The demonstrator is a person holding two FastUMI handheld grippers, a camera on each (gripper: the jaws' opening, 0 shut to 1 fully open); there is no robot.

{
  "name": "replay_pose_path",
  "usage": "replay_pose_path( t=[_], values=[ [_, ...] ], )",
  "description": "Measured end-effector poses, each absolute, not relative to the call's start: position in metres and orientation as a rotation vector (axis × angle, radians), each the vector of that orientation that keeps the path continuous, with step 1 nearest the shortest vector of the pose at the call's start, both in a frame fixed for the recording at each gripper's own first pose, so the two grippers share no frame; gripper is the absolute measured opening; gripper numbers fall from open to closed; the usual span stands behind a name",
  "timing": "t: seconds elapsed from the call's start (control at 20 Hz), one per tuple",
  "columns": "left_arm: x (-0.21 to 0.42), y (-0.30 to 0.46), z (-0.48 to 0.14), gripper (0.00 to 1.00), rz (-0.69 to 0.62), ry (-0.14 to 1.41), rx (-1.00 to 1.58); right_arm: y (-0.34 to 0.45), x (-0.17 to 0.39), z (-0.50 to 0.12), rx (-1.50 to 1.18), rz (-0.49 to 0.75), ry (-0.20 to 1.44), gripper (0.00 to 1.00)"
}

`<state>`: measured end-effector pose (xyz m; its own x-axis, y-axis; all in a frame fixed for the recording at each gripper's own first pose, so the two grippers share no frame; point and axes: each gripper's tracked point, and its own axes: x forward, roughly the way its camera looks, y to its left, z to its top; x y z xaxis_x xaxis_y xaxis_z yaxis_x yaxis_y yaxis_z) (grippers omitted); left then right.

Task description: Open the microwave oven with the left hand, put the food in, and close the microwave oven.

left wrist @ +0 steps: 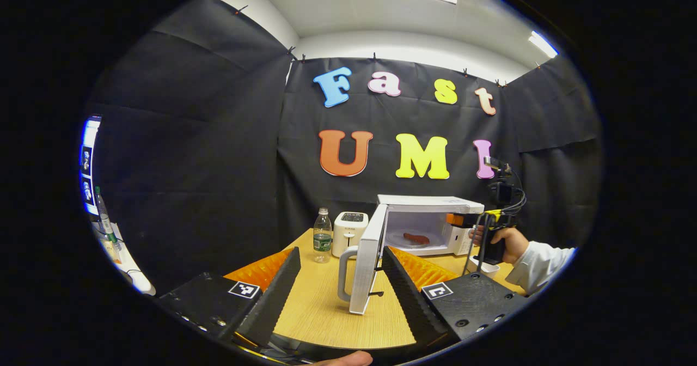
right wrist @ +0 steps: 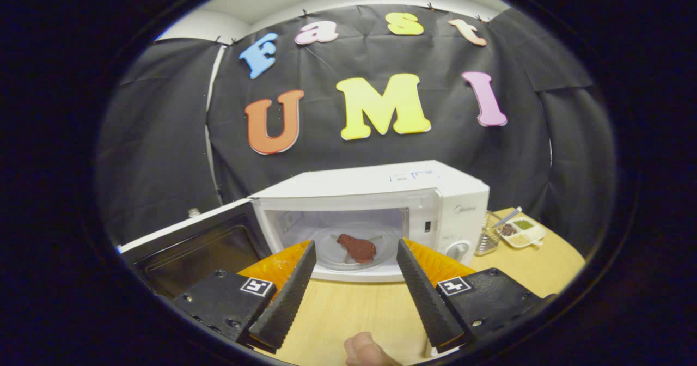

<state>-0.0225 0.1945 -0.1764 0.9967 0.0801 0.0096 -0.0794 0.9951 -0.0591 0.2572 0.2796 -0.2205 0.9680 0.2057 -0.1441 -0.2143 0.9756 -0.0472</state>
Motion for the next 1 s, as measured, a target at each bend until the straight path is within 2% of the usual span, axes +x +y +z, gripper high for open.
replay_pose_path(
  t=[0.1,0.15,0.2,0.25,0.3,0.35,0.4,0.45,0.5,0.6,0.65,0.7,0.75,0.8,0.85,0.9,0.95,1.0],
  values=[
    [-0.015,0.207,-0.18,0.92,0.09,-0.02,-0.046,0.261,0.202,-0.183,-0.119,0.214,0.054,0.96],
    [-0.01,0.212,-0.182,0.92,0.098,-0.019,-0.038,0.251,0.175,-0.168,-0.148,0.207,0.012,0.87],
    [-0.006,0.219,-0.184,0.92,0.11,-0.013,-0.031,0.243,0.147,-0.152,-0.169,0.207,-0.026,0.88],
    [-0.001,0.224,-0.186,0.92,0.113,-0.013,-0.024,0.236,0.119,-0.141,-0.181,0.206,-0.056,0.96],
    [0.003,0.227,-0.187,0.92,0.115,-0.012,-0.022,0.229,0.096,-0.132,-0.185,0.209,-0.071,0.9],
    [0.009,0.229,-0.187,0.92,0.105,-0.02,-0.025,0.221,0.075,-0.129,-0.189,0.212,-0.073,0.98],
    [0.017,0.228,-0.188,0.92,0.094,-0.03,-0.033,0.212,0.056,-0.125,-0.185,0.207,-0.066,0.91],
    [0.026,0.231,-0.186,0.82,0.092,-0.057,-0.032,0.206,0.038,-0.123,-0.189,0.218,-0.062,0.91],
    [0.034,0.241,-0.189,0.92,0.112,-0.074,-0.027,0.2,0.023,-0.118,-0.188,0.222,-0.066,0.92],
    [0.055,0.249,-0.212,0.92,0.118,-0.037,-0.008,0.18,-0.001,-0.107,-0.185,0.211,-0.092,0.92],
    [0.063,0.252,-0.224,0.88,0.122,-0.012,-0.004,0.172,-0.009,-0.104,-0.193,0.205,-0.107,0.92],
    [0.072,0.256,-0.231,0.83,0.126,0.0,-0.005,0.166,-0.014,-0.101,-0.202,0.198,-0.119,0.92],
    [0.081,0.255,-0.235,0.73,0.105,0.018,-0.013,0.16,-0.019,-0.101,-0.209,0.19,-0.122,0.92],
    [0.09,0.251,-0.243,0.51,0.09,0.038,-0.023,0.155,-0.022,-0.1,-0.214,0.187,-0.126,0.91],
    [0.095,0.249,-0.248,0.12,0.07,0.052,-0.016,0.154,-0.026,-0.1,-0.218,0.192,-0.124,0.92],
    [0.101,0.247,-0.254,0.17,0.071,0.061,-0.008,0.154,-0.029,-0.101,-0.217,0.202,-0.117,0.92],
    [0.104,0.244,-0.259,0.09,0.07,0.07,-0.007,0.153,-0.031,-0.102,-0.212,0.212,-0.109,0.92],
    [0.109,0.246,-0.261,0.09,0.073,0.077,-0.014,0.152,-0.034,-0.101,-0.206,0.22,-0.106,0.92]
  ],
)
